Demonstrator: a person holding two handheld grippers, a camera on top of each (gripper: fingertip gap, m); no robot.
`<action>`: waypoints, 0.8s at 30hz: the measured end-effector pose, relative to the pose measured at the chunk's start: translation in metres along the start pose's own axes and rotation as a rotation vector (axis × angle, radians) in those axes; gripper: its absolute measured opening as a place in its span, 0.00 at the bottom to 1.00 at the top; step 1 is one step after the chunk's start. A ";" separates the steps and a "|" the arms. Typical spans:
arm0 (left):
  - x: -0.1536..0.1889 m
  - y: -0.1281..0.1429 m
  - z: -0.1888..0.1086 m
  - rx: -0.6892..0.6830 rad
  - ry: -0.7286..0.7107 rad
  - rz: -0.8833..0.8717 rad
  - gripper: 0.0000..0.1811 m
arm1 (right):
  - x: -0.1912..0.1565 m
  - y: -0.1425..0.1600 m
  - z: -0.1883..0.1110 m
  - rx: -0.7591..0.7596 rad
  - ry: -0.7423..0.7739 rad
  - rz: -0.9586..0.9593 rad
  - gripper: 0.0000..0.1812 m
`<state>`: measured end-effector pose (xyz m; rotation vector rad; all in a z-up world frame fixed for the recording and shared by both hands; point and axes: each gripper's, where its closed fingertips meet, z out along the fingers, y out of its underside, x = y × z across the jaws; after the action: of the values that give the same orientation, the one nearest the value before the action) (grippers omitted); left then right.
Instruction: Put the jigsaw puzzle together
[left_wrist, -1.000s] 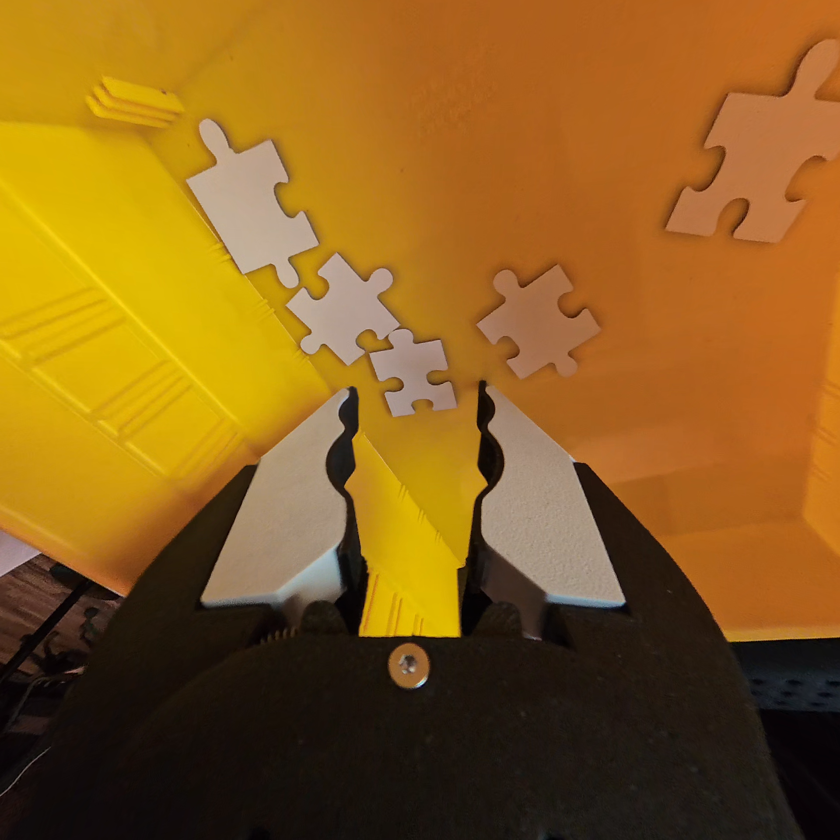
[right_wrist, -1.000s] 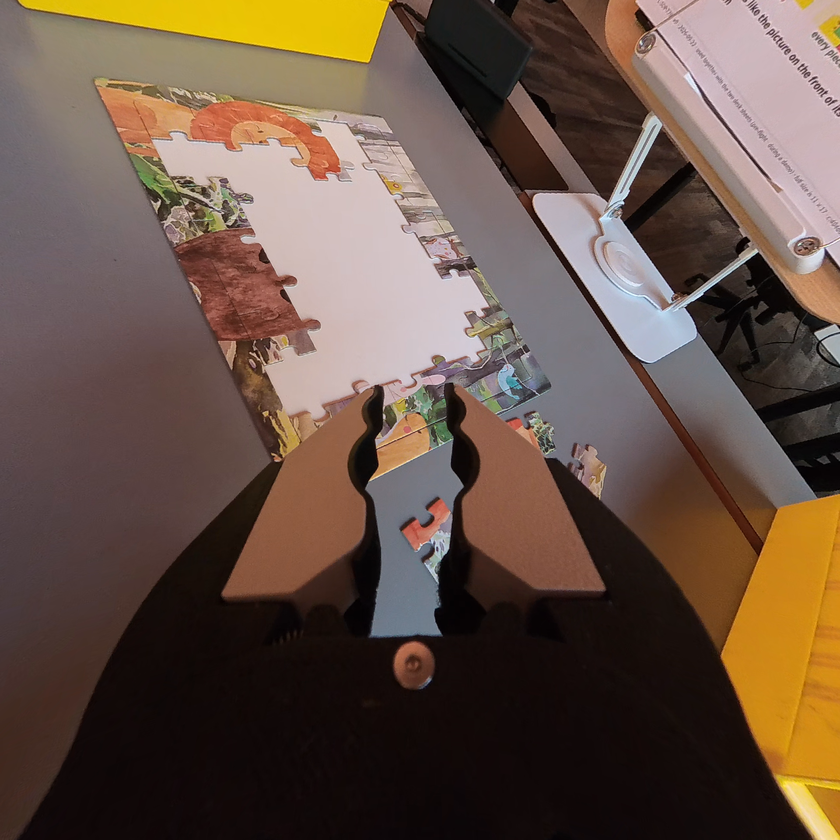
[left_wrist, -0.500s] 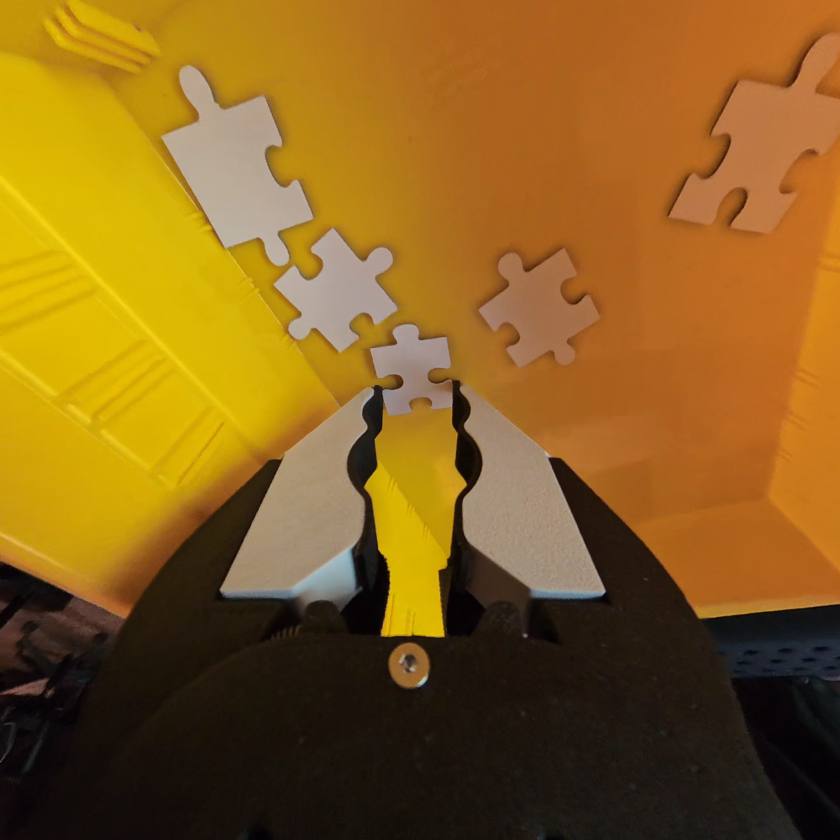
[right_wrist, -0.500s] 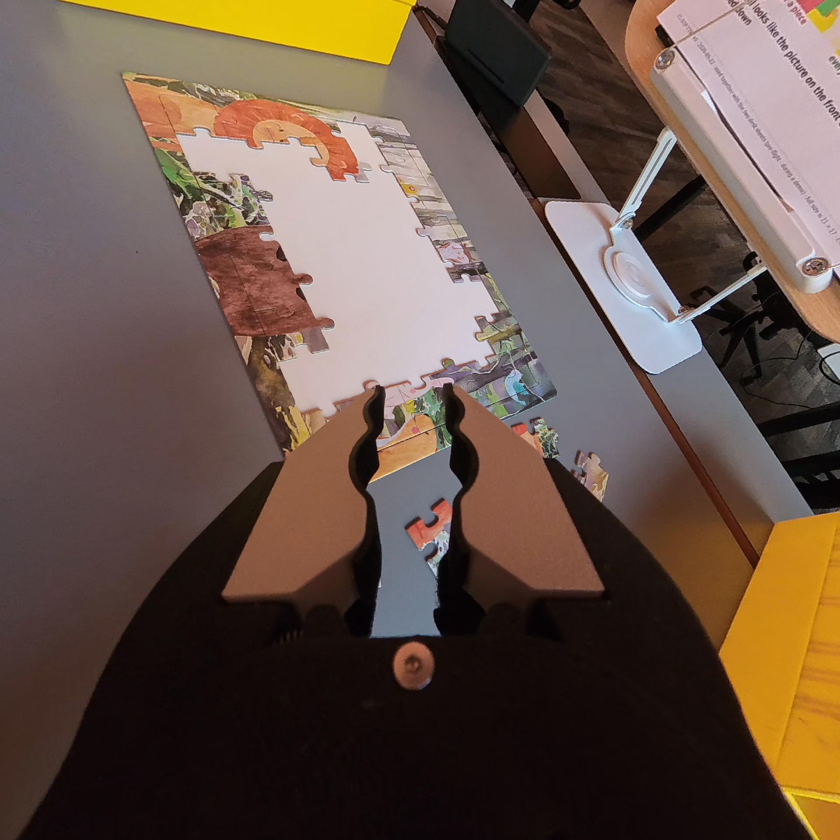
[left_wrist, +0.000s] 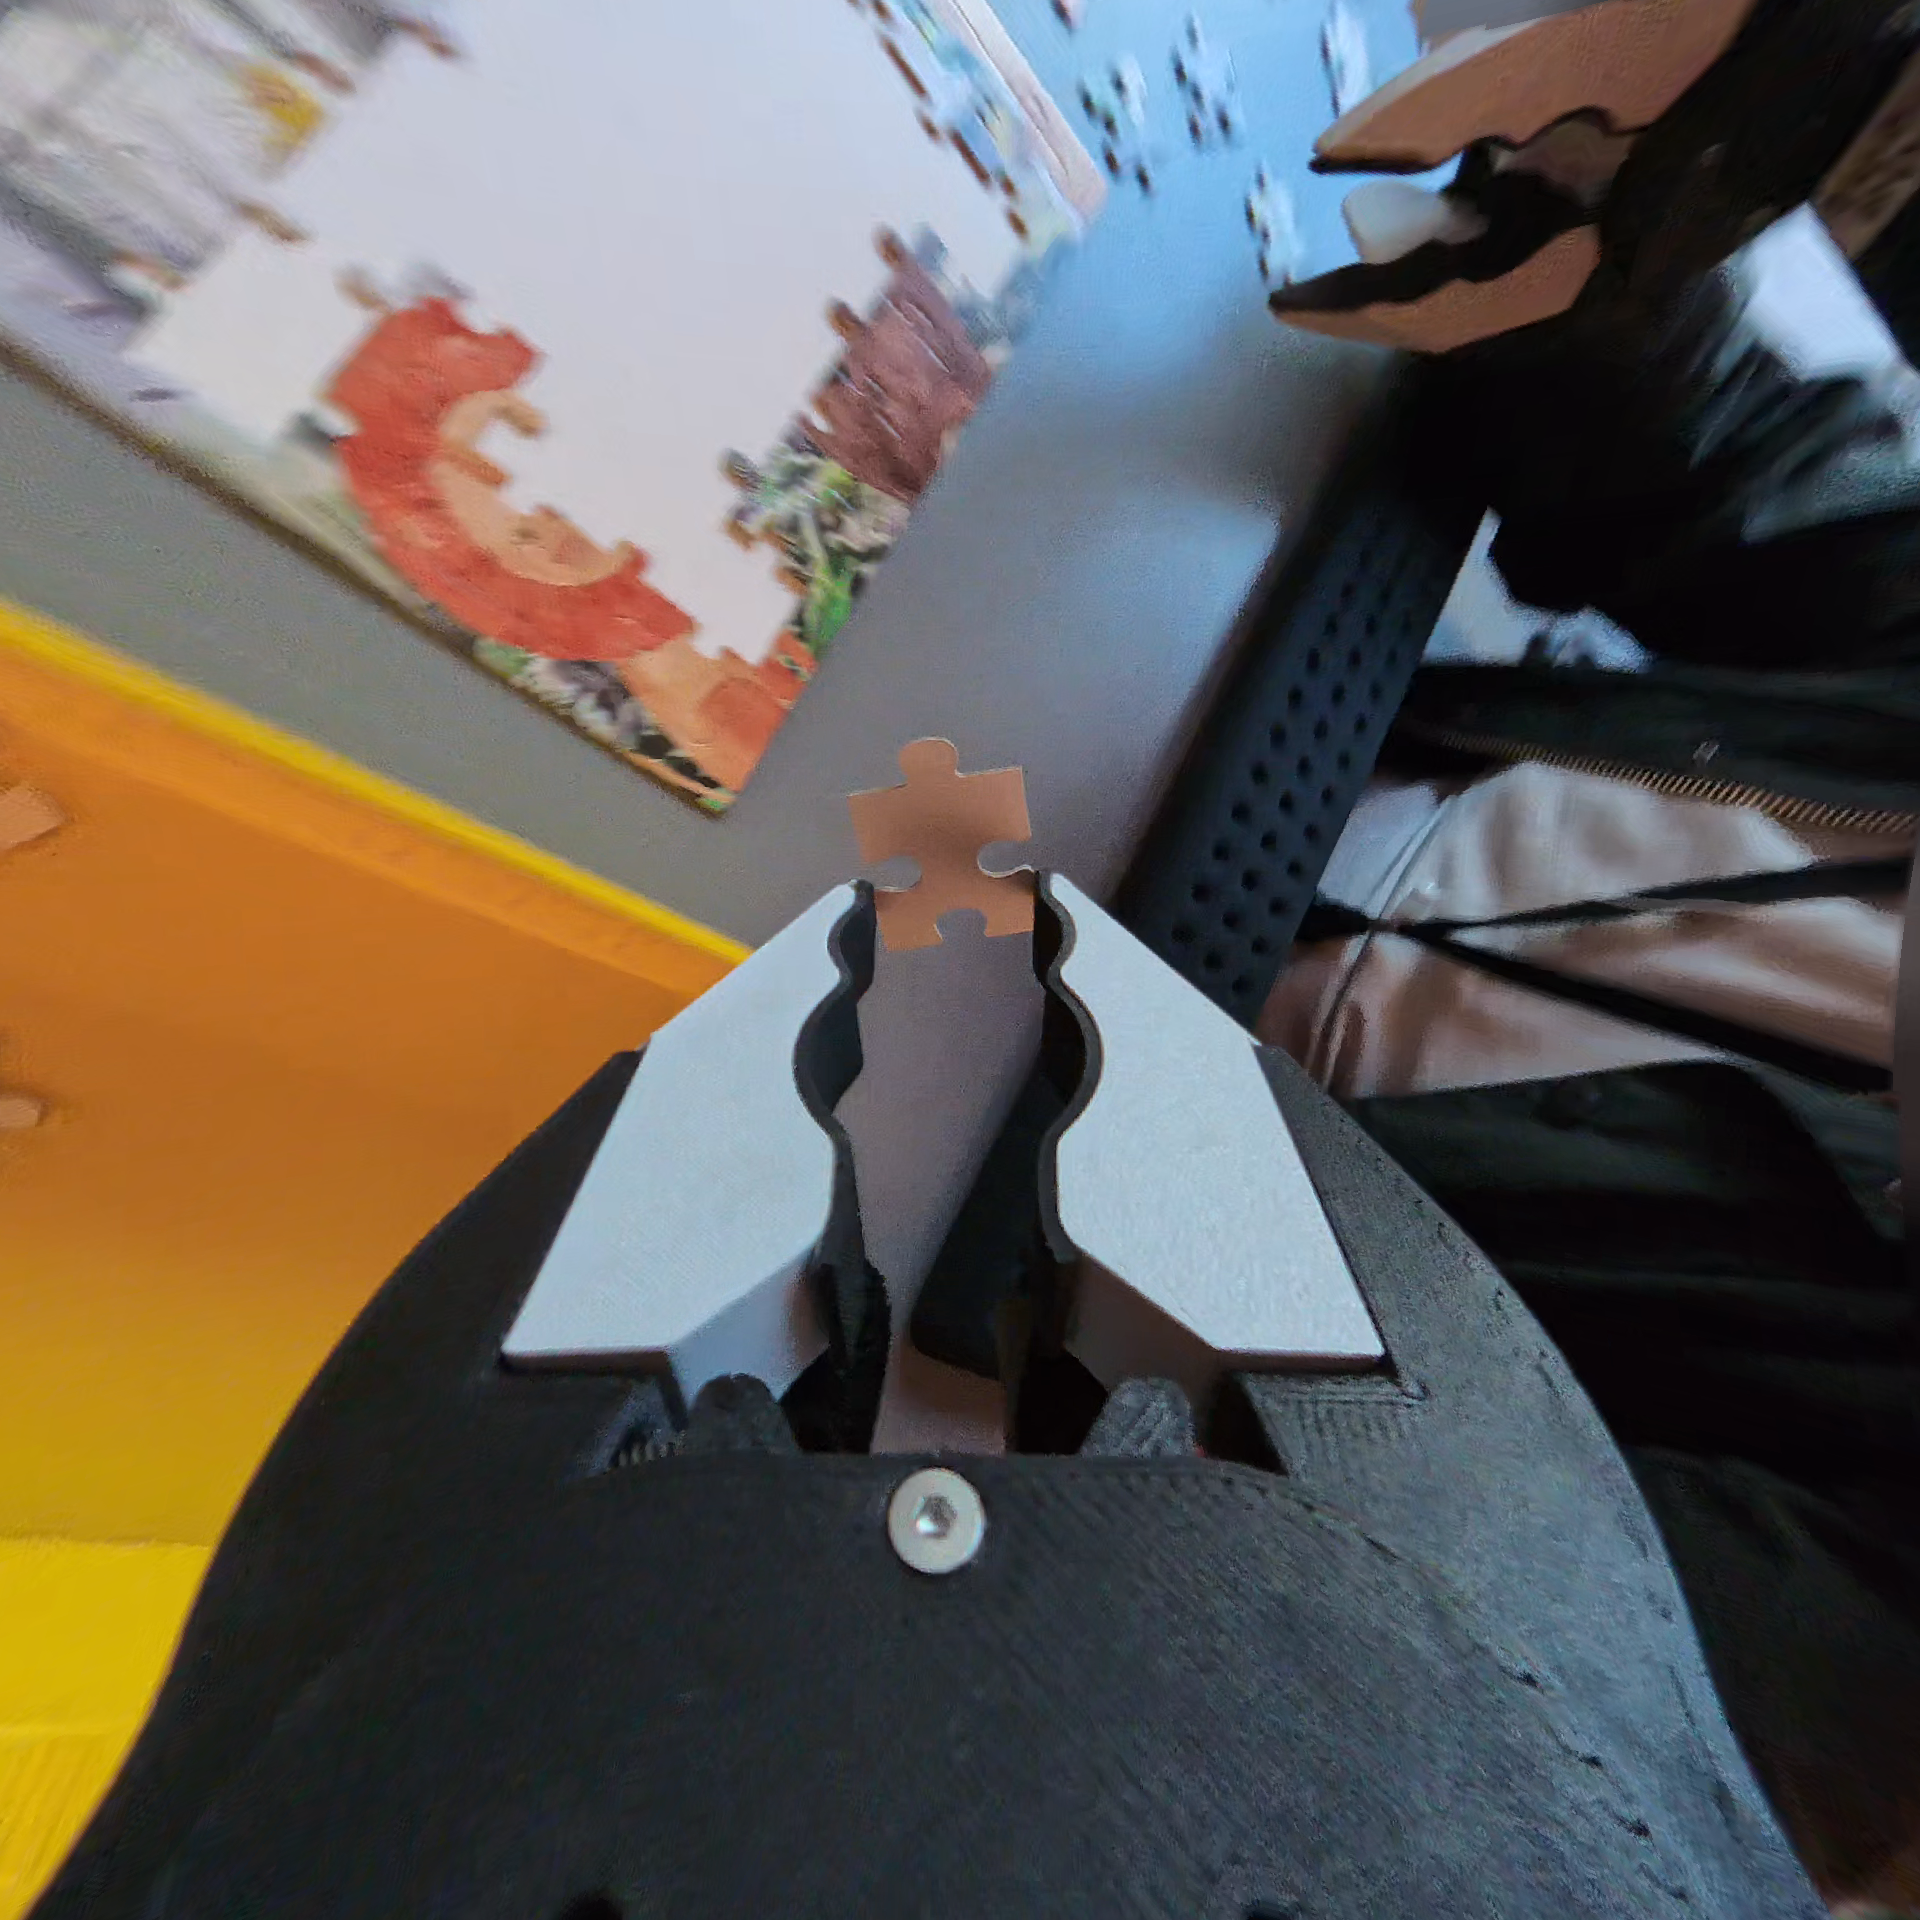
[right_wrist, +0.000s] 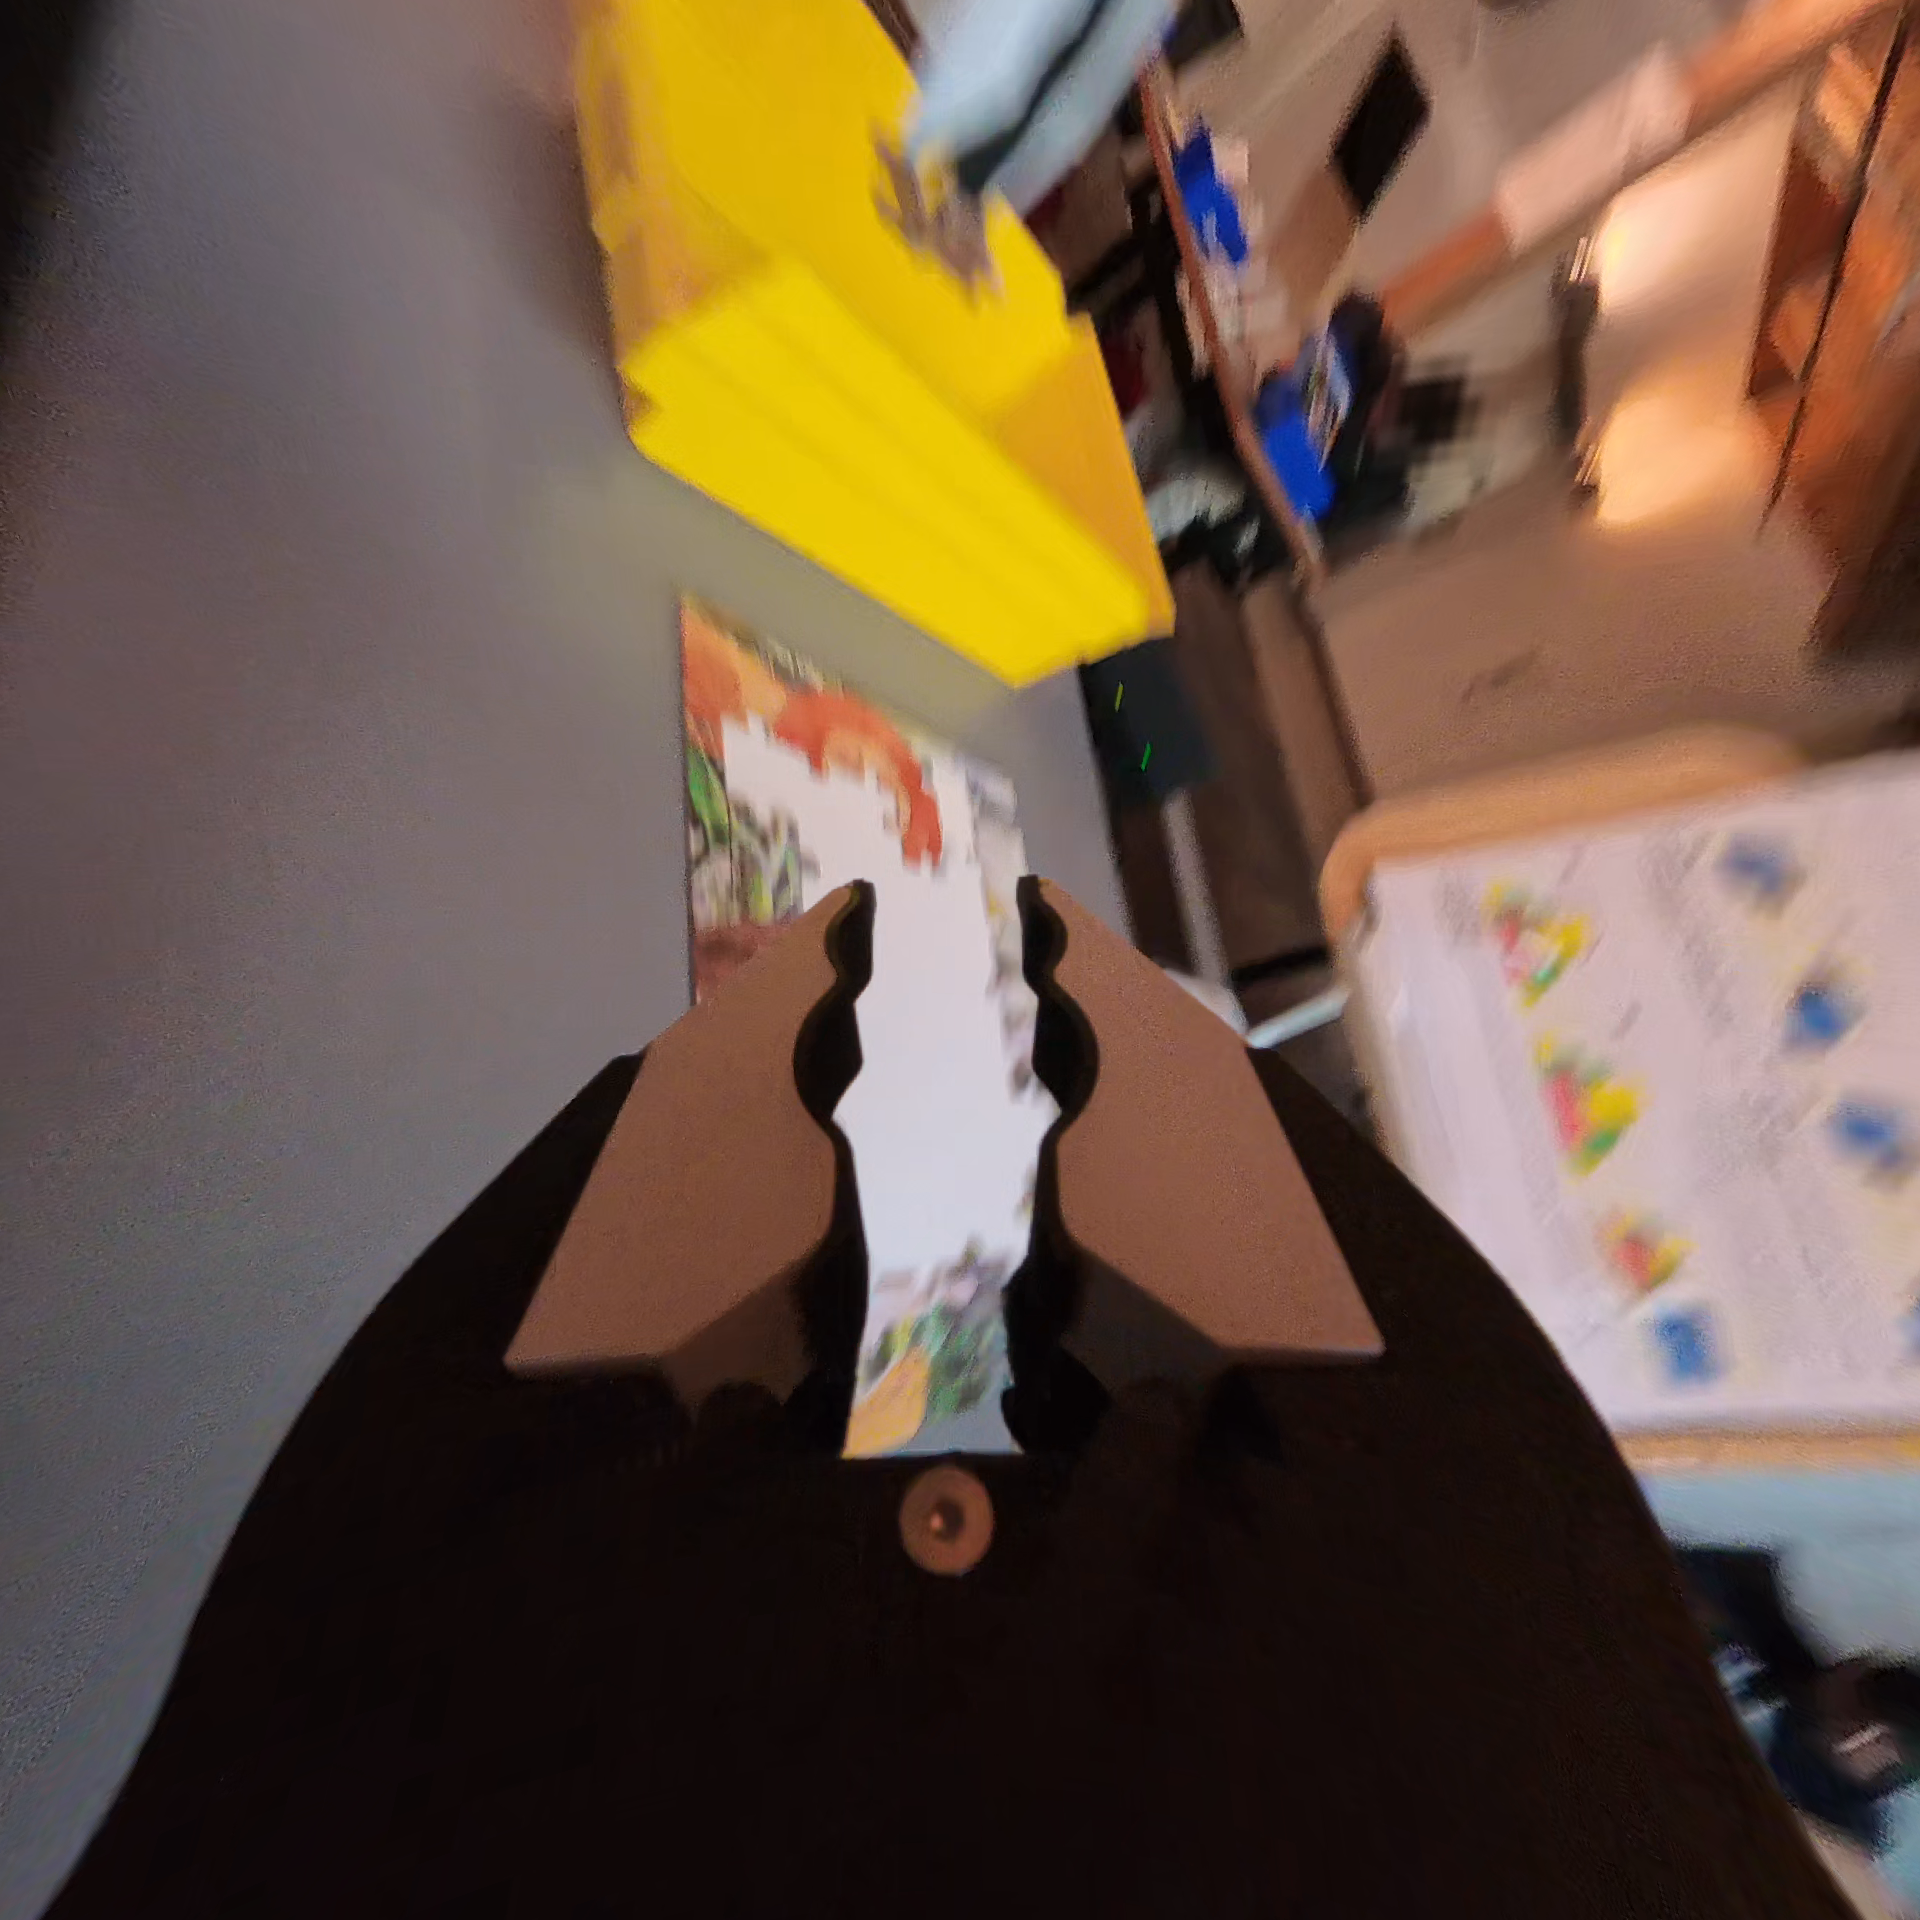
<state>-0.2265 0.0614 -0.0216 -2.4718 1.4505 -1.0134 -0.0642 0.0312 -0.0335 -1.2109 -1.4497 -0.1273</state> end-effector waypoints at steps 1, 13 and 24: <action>0.012 0.001 0.011 -0.039 -0.008 0.047 0.16 | -0.007 -0.026 0.005 0.025 0.010 -0.109 0.16; 0.091 0.003 0.072 -0.215 0.089 0.176 0.16 | -0.046 -0.089 0.030 0.068 -0.038 -0.402 0.02; 0.101 -0.073 0.026 0.510 0.326 0.124 0.20 | 0.020 -0.084 -0.025 0.604 -0.559 1.526 0.00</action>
<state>-0.1245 0.0132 0.0368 -1.9005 1.1995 -1.5803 -0.1023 -0.0123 0.0355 -1.5452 -0.5366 1.6426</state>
